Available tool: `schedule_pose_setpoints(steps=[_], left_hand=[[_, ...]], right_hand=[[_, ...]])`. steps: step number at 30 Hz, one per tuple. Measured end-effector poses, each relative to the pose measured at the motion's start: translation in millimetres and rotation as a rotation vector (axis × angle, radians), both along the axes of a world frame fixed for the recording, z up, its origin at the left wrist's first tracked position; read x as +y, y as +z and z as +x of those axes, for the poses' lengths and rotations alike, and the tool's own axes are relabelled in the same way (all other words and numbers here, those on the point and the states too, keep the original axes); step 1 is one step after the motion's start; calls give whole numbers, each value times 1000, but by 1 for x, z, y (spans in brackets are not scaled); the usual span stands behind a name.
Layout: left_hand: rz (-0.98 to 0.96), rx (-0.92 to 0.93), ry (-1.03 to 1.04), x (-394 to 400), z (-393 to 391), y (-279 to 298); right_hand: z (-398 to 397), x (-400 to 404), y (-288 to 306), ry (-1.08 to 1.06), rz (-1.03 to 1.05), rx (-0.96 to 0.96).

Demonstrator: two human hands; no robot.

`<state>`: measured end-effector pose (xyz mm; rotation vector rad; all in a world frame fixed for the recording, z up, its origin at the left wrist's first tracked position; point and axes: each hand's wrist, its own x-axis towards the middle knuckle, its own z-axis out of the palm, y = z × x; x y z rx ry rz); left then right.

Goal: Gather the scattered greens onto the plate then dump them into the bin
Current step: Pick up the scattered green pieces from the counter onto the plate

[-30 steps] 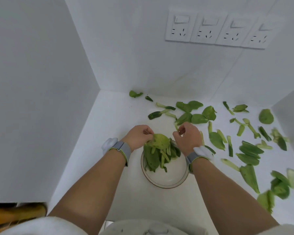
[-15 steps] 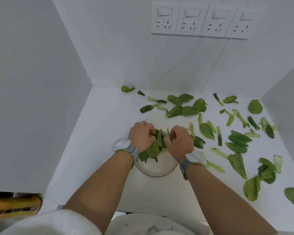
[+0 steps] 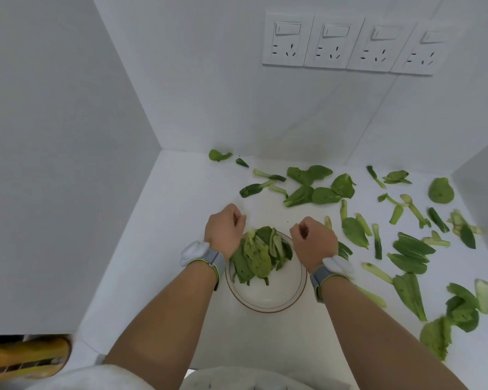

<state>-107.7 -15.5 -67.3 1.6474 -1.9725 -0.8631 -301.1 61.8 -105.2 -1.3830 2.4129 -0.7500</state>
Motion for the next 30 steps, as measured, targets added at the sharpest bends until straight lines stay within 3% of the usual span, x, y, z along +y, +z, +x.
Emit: schedule_pose_setpoints(steps=[5,12,20,23,30], left_hand=[[61,-36,44,-35,16,-7],[63,-374,-156,-89,31,-34],[-18,-647,-193,-160,5,-38],[-21,-623,-201,-172,-7,-34],[86,-352,-178,-207,-7,-44]], right_hand=[[6,-34,-1,-28,51,-6],[19,-92,3,60,31,-46],[25,-159,-7,274,-92,185],[25,-178,-9,347,-36,281],[29,-225,-27,467,166,369]])
